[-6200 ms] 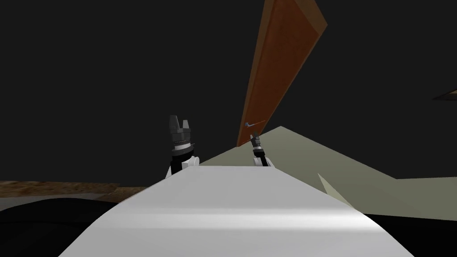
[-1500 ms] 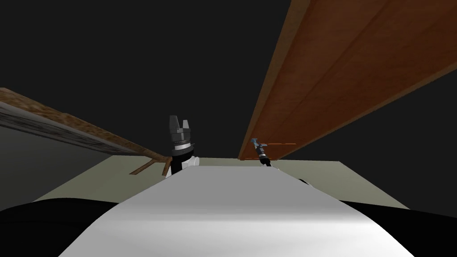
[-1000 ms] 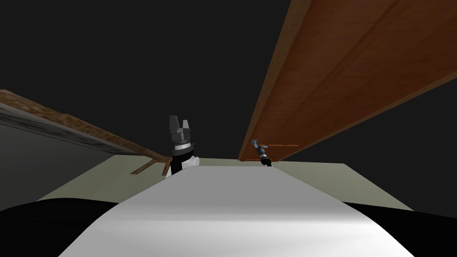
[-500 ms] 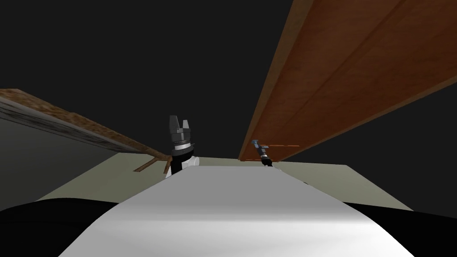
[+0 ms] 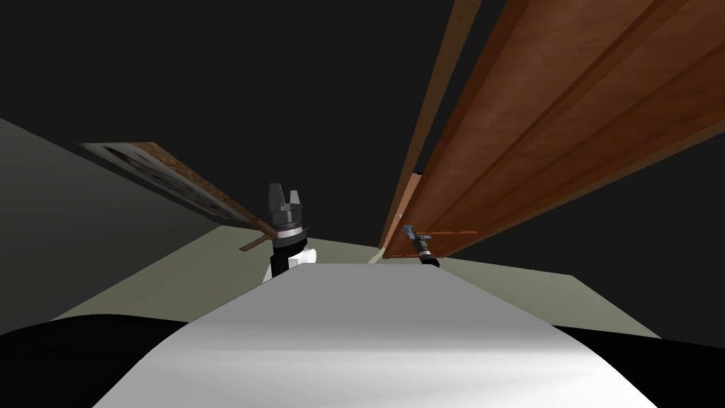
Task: Pull the door open
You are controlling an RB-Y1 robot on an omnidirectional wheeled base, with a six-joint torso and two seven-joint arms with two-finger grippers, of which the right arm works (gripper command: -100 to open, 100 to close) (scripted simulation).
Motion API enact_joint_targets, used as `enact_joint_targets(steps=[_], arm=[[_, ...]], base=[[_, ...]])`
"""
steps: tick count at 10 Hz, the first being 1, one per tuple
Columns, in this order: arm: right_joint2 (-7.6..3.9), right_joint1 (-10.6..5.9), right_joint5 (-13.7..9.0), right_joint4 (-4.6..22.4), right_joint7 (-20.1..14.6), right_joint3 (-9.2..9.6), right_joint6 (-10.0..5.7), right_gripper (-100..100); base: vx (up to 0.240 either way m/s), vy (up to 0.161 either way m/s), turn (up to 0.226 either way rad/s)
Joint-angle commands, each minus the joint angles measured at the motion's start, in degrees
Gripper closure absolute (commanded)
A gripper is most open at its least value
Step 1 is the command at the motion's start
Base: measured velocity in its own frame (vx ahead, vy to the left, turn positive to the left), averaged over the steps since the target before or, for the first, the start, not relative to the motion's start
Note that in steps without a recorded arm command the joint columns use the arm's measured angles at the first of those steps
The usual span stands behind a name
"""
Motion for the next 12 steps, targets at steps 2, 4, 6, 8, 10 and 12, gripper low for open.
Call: enact_joint_targets(steps=[2,4,6,8,10,12], arm=[[-0.79,0.88,0.65,0.39,-1.46,0.73,-1.94,100],[-2.11,2.15,1.21,0.72,-3.04,1.25,-3.95,100],[-2.34,2.22,1.28,1.74,-3.02,1.12,-4.81,100],[-2.68,2.71,1.49,2.03,-3.38,1.18,-5.83,100],[-3.21,3.49,1.81,2.50,-3.94,1.27,-7.42,100],[-3.21,3.49,1.81,2.50,-3.94,1.27,-7.42,100]], base=[[-0.168,-0.062,0.105],[-0.147,-0.062,0.150],[-0.093,-0.039,0.108],[-0.159,-0.069,0.145],[-0.214,-0.092,0.168],[-0.104,-0.028,0.014]])
